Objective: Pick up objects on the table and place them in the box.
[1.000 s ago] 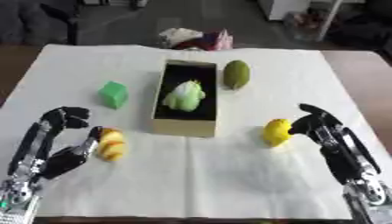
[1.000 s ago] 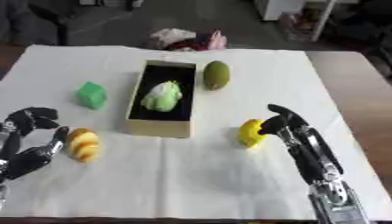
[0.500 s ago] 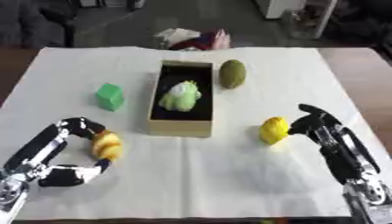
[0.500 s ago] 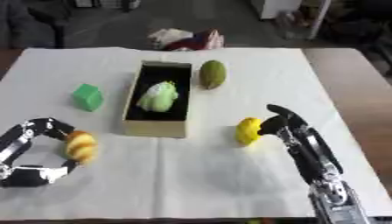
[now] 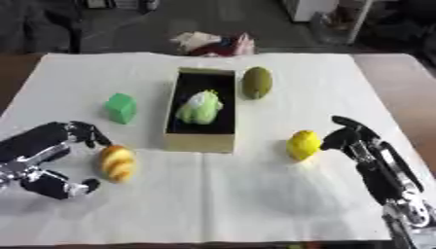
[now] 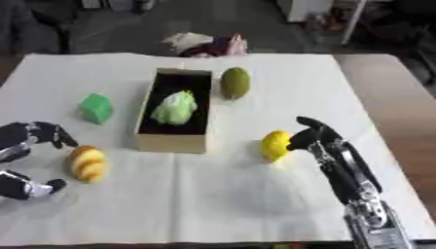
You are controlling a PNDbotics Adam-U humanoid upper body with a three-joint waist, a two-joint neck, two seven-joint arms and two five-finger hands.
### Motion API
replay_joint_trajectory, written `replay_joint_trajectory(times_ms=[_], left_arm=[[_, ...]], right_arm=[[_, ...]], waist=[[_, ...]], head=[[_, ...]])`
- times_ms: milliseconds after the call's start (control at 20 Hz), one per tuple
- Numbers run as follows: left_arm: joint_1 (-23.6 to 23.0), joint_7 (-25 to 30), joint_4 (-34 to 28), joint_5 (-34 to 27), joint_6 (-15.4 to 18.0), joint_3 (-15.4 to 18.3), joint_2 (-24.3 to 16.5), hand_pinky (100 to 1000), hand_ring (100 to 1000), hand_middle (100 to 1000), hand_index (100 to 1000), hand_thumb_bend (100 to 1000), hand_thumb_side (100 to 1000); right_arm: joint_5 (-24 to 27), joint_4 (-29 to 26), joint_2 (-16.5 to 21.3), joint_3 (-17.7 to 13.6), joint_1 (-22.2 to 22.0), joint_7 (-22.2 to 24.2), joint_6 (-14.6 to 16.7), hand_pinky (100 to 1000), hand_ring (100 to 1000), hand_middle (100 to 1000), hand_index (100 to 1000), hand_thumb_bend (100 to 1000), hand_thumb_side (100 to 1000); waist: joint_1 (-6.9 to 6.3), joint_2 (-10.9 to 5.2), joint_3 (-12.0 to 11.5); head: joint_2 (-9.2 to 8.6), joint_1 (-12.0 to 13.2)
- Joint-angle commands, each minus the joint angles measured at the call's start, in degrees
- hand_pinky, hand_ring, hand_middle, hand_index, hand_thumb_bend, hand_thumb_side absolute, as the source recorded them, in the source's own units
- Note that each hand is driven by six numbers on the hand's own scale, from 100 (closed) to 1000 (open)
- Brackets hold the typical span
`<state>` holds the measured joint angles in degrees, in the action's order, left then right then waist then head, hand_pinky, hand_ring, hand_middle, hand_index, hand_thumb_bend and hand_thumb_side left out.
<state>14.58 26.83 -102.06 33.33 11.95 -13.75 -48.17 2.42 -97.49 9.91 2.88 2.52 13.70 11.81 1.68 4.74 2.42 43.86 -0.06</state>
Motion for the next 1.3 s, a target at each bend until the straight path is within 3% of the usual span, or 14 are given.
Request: replay_joint_trajectory(times_ms=[50,600,950,1300], left_arm=[[2.3,3.3,-1.1,1.0,1.1,0.0,-3.7,784,710,728,822,499,100],[8.3,12.2,4.6,8.2,6.9,-4.2,-2.2,796,737,752,833,532,100],[11.4,8.1,10.0,13.5,8.9,-5.4,1.4,798,745,755,836,543,100],[15.2,5.6,15.9,14.9,12.2,-7.7,5.1,800,747,754,833,524,100]], right_arm=[[0.0,-0.7,1.1,0.1,0.7,0.3,0.1,747,611,581,870,100,714],[0.1,-0.6,1.0,0.3,0.9,0.6,0.2,747,611,583,870,100,713],[0.2,-0.5,0.8,0.4,0.7,0.8,0.1,747,611,583,870,100,715],[0.4,-0.5,0.5,0.5,0.8,0.9,0.0,747,611,584,870,100,714]], waist=[[-0.17,-0.50,0.1],[0.08,-0.67,0.3],[0.25,-0.69,0.3],[0.65,-0.58,0.6]], head=[[0.26,0.0],[0.26,0.1],[0.26,0.0],[0.26,0.3]])
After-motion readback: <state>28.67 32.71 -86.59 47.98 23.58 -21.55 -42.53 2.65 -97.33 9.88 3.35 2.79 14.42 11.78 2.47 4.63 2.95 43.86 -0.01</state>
